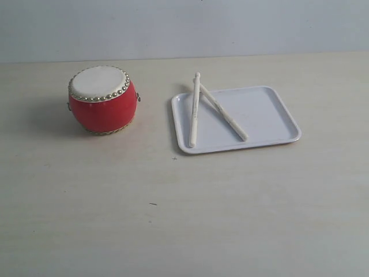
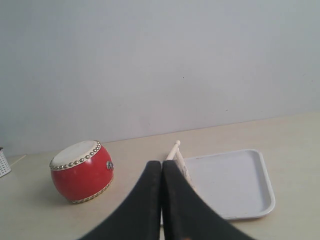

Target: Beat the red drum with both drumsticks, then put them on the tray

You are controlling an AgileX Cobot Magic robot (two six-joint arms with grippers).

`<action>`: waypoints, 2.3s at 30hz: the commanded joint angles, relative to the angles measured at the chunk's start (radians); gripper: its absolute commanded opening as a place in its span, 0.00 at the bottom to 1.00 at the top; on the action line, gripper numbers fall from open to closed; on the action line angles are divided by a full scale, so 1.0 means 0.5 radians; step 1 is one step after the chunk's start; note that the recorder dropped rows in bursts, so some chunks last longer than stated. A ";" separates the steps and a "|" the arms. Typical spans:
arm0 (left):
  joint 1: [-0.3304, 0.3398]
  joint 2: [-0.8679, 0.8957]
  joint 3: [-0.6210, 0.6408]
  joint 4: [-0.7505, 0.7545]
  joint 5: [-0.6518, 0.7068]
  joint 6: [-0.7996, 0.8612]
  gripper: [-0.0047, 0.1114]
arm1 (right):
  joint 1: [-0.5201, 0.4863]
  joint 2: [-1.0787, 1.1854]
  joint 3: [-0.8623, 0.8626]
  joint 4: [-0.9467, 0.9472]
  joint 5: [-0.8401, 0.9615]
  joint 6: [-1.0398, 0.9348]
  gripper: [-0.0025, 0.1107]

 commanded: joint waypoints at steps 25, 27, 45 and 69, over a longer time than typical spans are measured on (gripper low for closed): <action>0.002 -0.008 0.006 0.071 -0.022 0.169 0.04 | 0.001 -0.008 0.009 -0.008 0.011 -0.012 0.02; 0.002 -0.008 0.006 0.071 -0.022 0.197 0.04 | 0.001 -0.008 0.009 -0.008 0.011 -0.012 0.02; 0.002 -0.008 0.006 0.071 -0.018 0.197 0.04 | 0.001 -0.008 0.009 -0.008 0.011 -0.012 0.02; 0.002 -0.008 0.006 0.095 -0.026 -0.250 0.04 | 0.001 -0.008 0.009 -0.008 0.011 -0.012 0.02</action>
